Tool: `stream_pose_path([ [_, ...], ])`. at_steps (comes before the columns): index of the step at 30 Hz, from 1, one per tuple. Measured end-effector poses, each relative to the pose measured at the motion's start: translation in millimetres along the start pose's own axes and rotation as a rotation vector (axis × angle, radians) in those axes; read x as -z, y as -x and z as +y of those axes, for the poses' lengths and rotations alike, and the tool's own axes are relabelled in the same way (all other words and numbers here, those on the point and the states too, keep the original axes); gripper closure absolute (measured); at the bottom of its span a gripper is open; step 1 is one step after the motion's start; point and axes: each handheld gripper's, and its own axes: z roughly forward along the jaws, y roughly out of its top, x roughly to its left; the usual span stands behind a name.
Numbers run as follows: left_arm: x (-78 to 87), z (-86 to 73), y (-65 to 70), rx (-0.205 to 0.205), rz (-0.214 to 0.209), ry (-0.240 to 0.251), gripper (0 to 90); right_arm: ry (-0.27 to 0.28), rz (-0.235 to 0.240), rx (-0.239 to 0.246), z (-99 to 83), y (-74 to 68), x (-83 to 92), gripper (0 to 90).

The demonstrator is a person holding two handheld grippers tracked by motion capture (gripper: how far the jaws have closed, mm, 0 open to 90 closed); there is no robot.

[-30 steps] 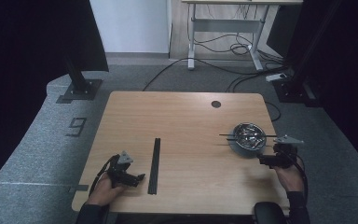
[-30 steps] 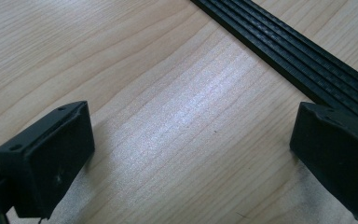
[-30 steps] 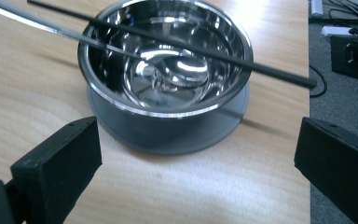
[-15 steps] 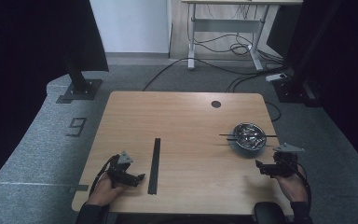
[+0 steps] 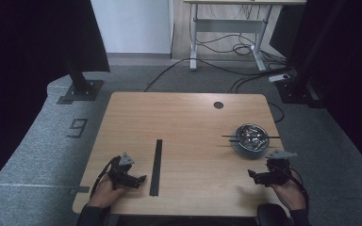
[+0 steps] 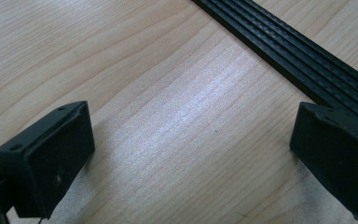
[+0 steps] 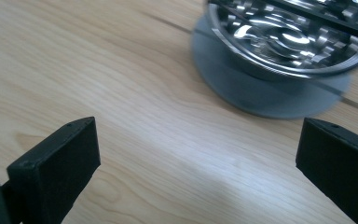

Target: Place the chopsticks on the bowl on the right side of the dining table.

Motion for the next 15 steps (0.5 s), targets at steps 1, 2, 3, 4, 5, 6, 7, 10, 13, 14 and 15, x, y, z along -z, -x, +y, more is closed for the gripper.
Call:
stream_pose_path([
  [1,0.0,0.0,0.0,0.0,0.0,0.0,0.0,-0.004,0.005,0.013,1.8,-4.1,-1.9,0.0],
  [2,0.0,0.0,0.0,0.0,0.0,0.0,0.0,-0.011,0.005,0.02,3.4,-7.2,-3.6,0.0],
  [3,0.0,0.0,0.0,0.0,0.0,0.0,0.0,-0.017,0.005,0.026,5.2,-9.6,-5.5,0.0],
  [4,0.0,0.0,0.0,0.0,0.0,0.0,0.0,-0.023,0.011,0.03,7.2,-11.8,-7.2,0.0],
  [5,0.0,0.0,0.0,0.0,0.0,0.0,0.0,-0.023,0.02,0.031,9.0,-13.8,-9.0,0.0],
  [6,0.0,0.0,-0.1,0.0,0.0,0.0,0.0,-0.025,0.027,0.03,11.0,-15.6,-10.9,0.0],
  [7,0.0,0.0,-0.1,0.0,0.0,0.0,0.0,-0.026,0.032,0.031,12.9,-17.5,-13.0,0.0],
  [10,0.0,0.0,0.0,0.0,0.0,0.0,0.0,-0.043,0.036,0.042,18.4,-24.2,-19.9,0.0],
  [13,0.0,0.0,0.0,0.0,0.0,0.0,0.0,-0.053,0.062,0.057,24.4,-32.6,-27.0,0.0],
  [14,0.0,0.0,0.0,0.0,0.0,0.0,0.0,-0.058,0.069,0.059,26.4,-36.0,-29.0,0.0],
  [15,0.0,0.0,0.0,0.0,0.0,-0.001,0.0,-0.06,0.077,0.066,28.4,-39.1,-31.3,0.0],
])
